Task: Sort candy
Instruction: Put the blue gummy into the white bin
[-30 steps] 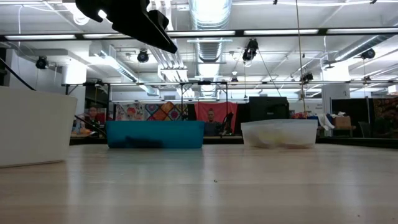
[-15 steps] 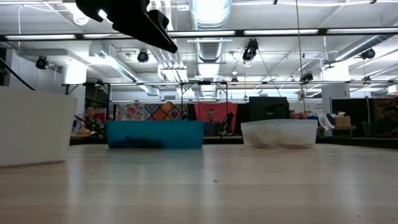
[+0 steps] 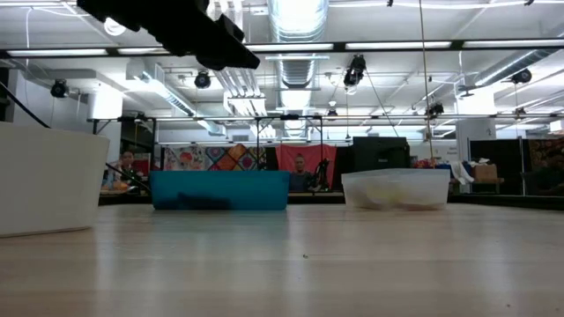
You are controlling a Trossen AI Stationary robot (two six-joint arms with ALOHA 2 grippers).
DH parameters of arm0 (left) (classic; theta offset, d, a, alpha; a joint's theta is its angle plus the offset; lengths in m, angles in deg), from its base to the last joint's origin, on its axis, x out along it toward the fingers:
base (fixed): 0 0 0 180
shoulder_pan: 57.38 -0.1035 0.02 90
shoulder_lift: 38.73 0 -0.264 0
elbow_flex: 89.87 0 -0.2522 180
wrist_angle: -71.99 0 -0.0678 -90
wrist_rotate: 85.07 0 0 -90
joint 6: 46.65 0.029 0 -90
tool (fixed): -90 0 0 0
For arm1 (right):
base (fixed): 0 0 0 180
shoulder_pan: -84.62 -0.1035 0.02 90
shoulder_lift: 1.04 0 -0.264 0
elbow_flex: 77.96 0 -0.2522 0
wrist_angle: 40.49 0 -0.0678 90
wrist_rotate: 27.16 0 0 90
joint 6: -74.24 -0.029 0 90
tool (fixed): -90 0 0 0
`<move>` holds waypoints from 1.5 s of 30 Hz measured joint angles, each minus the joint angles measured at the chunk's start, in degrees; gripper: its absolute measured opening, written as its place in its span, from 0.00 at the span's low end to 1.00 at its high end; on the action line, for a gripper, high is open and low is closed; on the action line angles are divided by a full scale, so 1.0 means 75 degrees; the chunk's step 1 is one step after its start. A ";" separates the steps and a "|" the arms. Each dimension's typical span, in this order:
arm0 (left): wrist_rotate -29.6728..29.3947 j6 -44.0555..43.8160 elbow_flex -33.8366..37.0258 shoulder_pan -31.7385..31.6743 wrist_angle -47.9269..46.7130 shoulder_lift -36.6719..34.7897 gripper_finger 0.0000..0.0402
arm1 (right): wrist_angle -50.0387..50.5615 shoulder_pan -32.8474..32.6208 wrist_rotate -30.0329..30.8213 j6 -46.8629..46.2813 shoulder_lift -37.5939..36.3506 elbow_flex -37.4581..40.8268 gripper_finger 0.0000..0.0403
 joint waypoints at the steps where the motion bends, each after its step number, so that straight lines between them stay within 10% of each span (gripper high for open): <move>1: 0.0016 -0.0054 0.0138 0.0000 0.0221 0.0000 0.32 | 0.0001 0.0001 0.0119 0.0015 -0.0058 0.0000 0.02; 11: -0.0028 -0.0498 0.0464 -0.0009 0.0681 0.0000 0.26 | -0.0087 0.0017 -0.1599 0.0194 -0.0244 0.0000 0.07; 27: -0.0036 -0.0388 0.0429 -0.0020 0.0943 0.0000 0.22 | -0.0065 0.0199 -0.1711 0.0841 0.0679 0.0070 0.36; 45: 0.0036 -0.0392 0.0546 -0.0020 0.1303 -0.0003 0.22 | -0.0360 0.0318 -0.0760 0.1433 0.0518 0.0079 0.02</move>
